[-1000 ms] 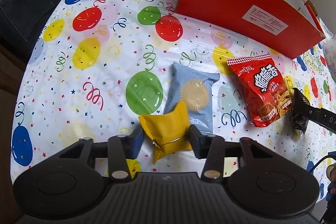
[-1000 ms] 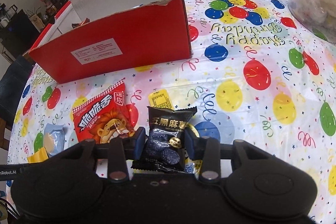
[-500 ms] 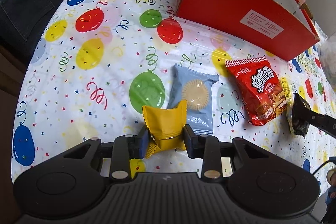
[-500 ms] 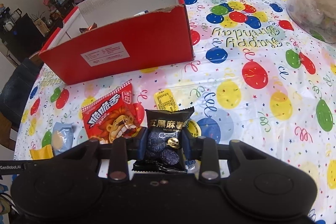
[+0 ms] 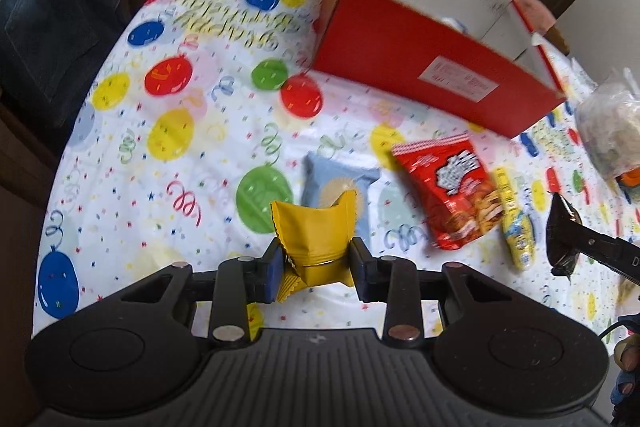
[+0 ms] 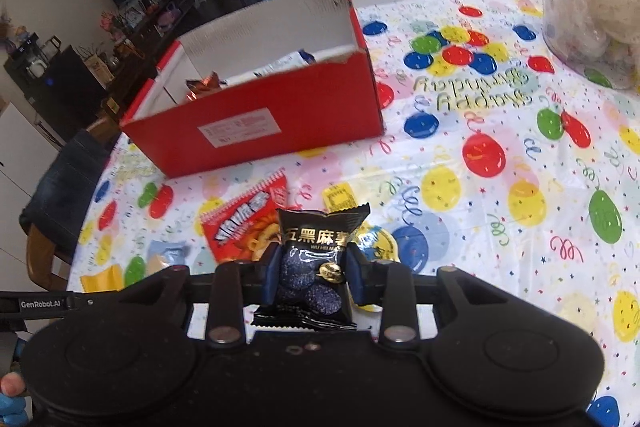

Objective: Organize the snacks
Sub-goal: 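Lift both held snacks and carry them over the red box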

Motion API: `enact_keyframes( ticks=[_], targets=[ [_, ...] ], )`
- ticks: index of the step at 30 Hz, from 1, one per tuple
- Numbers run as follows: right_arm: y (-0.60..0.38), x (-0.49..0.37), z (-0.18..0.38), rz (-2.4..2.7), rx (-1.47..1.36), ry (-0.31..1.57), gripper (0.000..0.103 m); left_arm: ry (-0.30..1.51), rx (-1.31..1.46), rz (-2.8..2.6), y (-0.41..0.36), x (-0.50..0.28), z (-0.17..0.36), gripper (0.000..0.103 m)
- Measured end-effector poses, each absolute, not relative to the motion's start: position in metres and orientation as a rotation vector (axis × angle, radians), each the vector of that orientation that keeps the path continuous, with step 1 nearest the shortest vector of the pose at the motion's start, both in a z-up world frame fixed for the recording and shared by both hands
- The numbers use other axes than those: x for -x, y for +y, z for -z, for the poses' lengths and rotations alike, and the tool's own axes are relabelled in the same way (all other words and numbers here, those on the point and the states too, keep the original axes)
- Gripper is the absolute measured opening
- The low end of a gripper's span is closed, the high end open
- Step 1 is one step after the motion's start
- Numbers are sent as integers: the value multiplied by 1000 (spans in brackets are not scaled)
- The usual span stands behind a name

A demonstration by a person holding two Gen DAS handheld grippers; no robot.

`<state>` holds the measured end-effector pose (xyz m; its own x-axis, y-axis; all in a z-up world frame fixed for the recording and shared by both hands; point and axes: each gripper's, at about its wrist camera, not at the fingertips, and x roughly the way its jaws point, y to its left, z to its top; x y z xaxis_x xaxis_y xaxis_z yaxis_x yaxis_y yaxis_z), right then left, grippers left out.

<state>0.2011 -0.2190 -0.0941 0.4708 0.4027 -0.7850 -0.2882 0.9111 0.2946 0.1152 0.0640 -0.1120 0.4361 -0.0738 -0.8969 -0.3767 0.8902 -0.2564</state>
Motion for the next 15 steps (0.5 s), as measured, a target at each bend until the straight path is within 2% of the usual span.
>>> enact_keyframes(
  ticks=[15],
  targets=[
    [-201,-208,48,-519,-134,896,32,1001,404,-136,56,-137,63,34]
  ],
)
